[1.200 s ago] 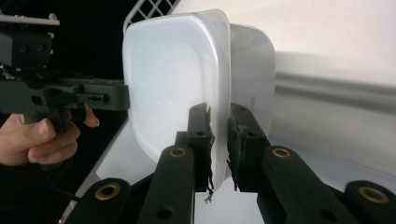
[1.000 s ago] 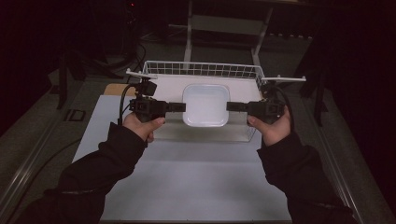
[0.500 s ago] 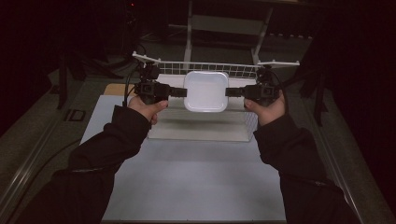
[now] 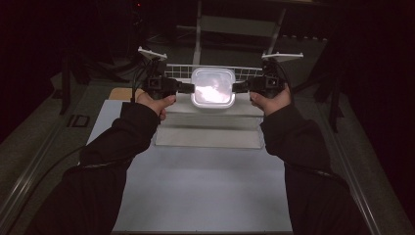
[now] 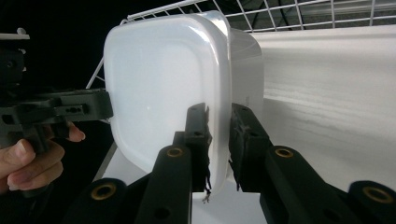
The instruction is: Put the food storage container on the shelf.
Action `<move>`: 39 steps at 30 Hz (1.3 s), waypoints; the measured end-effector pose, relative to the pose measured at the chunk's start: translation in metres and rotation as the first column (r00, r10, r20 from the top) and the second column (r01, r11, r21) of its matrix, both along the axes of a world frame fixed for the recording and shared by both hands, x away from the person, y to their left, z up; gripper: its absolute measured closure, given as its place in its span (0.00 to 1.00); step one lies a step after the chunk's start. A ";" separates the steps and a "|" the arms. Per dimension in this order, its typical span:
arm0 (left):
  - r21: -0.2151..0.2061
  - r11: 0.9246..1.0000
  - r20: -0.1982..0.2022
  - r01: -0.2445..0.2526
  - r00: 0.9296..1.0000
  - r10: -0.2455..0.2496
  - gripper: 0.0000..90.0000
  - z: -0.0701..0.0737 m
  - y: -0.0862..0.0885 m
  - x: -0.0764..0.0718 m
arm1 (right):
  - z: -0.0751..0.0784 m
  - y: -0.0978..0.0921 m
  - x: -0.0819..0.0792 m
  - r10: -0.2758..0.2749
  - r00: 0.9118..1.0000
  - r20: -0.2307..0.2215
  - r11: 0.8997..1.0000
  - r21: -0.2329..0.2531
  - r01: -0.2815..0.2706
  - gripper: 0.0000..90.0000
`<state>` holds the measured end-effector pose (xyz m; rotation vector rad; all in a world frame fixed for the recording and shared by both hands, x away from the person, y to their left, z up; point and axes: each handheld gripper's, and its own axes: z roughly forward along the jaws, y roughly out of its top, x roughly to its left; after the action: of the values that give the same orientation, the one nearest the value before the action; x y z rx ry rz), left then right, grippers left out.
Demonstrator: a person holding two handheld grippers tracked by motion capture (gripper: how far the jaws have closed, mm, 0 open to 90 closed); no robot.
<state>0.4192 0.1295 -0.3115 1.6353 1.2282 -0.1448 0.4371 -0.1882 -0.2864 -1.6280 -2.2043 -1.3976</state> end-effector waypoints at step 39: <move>0.030 0.996 0.141 -0.086 0.987 0.081 0.53 -0.005 -0.005 0.028 | 0.006 0.024 0.026 -0.077 0.991 0.106 0.988 -0.123 0.090 0.59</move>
<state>0.4472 0.1247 -0.3168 1.5947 1.1952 0.0440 0.4634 -0.1644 -0.2808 -1.7465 -2.3527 -1.4160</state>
